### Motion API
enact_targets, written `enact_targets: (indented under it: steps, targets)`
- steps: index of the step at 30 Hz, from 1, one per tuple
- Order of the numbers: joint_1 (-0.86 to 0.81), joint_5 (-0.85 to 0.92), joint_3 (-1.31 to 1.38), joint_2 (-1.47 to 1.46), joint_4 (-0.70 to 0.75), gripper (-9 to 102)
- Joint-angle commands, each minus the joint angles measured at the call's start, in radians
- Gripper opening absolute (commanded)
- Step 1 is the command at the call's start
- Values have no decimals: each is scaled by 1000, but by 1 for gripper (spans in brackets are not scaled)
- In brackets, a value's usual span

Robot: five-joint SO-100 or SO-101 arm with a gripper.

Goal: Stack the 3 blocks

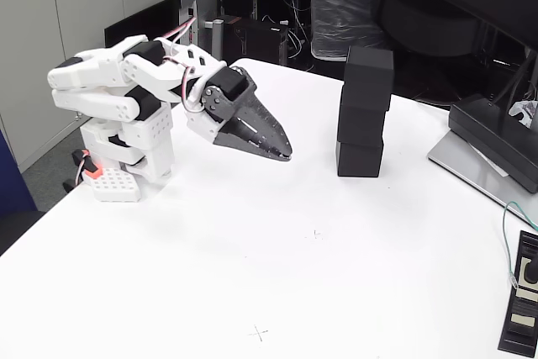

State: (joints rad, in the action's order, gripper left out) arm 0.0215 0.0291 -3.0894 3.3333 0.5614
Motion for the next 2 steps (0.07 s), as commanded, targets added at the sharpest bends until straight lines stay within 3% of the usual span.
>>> enact_targets:
  steps: [1,2]
  targets:
    - [-5,9,3,0,-2,0]
    - [-5,9,3,0,-2,0]
